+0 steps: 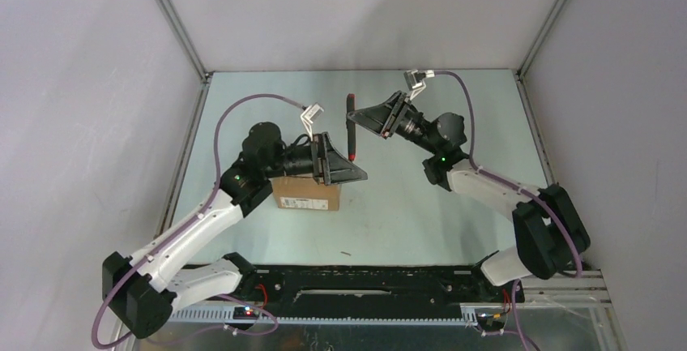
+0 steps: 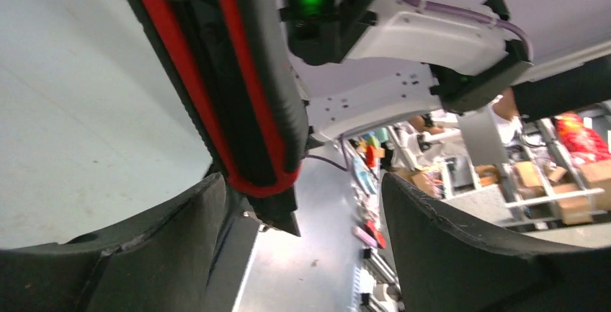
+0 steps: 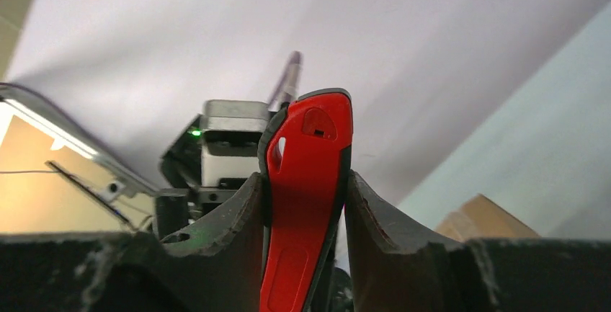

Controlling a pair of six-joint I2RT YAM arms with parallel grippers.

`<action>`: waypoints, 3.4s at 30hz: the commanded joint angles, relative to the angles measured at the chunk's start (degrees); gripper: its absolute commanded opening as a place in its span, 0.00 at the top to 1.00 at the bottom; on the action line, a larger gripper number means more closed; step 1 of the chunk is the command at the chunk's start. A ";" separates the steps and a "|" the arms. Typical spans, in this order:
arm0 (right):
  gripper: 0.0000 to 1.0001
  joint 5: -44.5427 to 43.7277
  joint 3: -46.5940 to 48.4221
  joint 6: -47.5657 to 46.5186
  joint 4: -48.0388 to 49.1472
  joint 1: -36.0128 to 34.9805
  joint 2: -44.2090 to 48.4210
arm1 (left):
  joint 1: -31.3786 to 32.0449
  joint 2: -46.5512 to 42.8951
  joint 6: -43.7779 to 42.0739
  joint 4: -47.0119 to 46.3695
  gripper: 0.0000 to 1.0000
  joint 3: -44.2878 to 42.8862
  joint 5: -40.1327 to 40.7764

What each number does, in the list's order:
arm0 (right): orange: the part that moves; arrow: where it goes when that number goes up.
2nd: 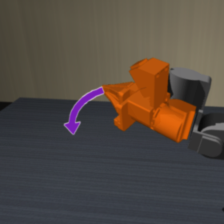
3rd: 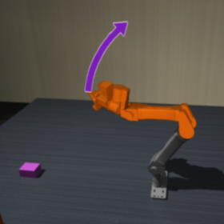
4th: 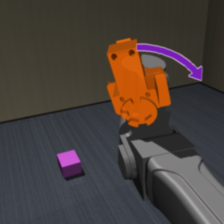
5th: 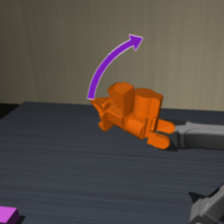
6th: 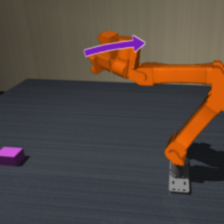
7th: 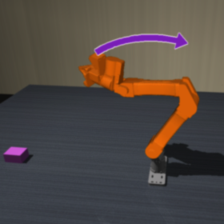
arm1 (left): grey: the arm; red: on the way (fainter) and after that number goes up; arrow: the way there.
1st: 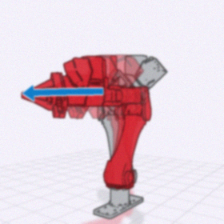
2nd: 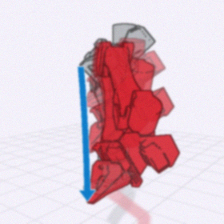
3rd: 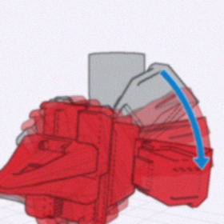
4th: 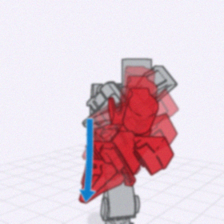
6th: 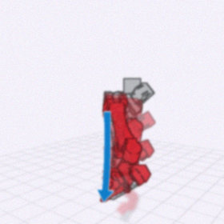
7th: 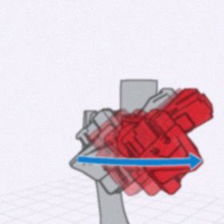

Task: Unpack the express box
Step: Pick up the knife at the center of the board.

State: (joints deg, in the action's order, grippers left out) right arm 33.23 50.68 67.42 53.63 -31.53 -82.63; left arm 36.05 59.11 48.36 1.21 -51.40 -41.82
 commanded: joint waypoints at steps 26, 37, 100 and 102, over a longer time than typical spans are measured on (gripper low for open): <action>0.66 -0.09 -4.99 7.89 23.28 -4.36 -1.89 | -1.66 -0.64 35.72 -43.82 1.00 14.18 -1.85; 0.18 -0.20 -6.66 -10.00 -16.91 -4.37 13.44 | -1.40 -2.93 -11.13 17.99 1.00 -3.39 7.33; 0.20 6.32 -5.80 -6.73 -22.46 -0.38 17.82 | -0.98 4.19 14.66 -28.96 1.00 5.59 -11.24; 0.24 6.54 -6.00 -6.02 -20.69 -1.26 16.63 | -0.46 5.06 14.38 -28.82 1.00 4.63 -11.36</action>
State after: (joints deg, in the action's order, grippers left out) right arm 42.13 45.41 63.61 33.06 -31.51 -65.87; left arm 34.85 63.09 62.54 -22.72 -41.78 -51.31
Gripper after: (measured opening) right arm 0.787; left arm 0.189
